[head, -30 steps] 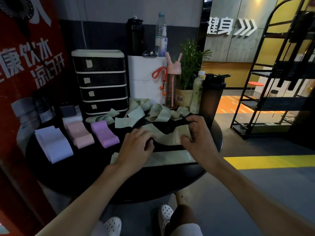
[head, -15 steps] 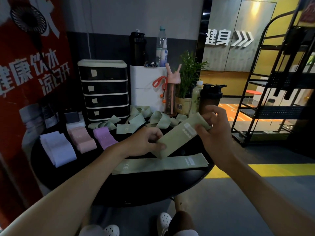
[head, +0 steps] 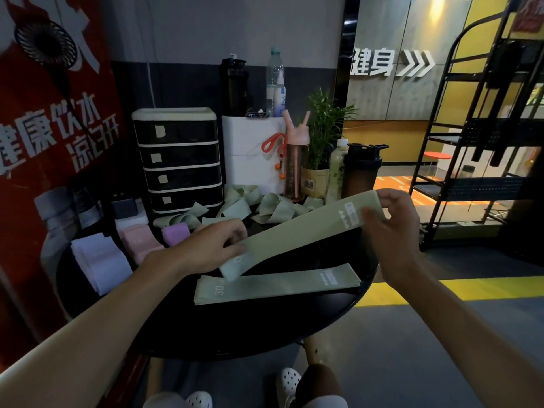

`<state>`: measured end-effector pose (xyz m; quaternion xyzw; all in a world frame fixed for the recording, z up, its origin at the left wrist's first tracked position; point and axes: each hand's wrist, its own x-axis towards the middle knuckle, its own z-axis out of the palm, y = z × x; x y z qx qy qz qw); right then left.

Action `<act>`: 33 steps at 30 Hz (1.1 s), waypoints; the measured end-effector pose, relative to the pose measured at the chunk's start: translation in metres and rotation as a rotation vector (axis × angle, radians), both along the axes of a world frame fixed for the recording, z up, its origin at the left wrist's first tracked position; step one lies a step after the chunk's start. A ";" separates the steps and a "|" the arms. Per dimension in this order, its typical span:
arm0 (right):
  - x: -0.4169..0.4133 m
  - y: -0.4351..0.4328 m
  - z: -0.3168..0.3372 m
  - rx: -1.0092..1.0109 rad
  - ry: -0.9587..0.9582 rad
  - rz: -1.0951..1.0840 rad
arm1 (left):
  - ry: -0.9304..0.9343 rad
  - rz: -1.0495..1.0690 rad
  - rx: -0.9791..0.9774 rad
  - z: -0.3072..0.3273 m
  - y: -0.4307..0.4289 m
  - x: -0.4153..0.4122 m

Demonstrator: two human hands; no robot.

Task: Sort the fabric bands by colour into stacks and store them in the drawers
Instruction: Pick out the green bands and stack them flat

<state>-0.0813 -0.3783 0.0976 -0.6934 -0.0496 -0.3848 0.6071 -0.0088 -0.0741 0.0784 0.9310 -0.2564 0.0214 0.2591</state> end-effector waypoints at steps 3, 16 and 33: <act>0.004 -0.005 -0.006 0.054 0.069 0.019 | 0.011 -0.014 -0.090 0.001 0.010 -0.003; 0.014 -0.018 -0.059 -0.134 0.285 0.046 | 0.105 0.297 -0.551 -0.016 0.034 -0.027; 0.024 -0.033 -0.102 -0.467 0.344 -0.008 | 0.005 0.281 -0.416 -0.056 0.035 -0.034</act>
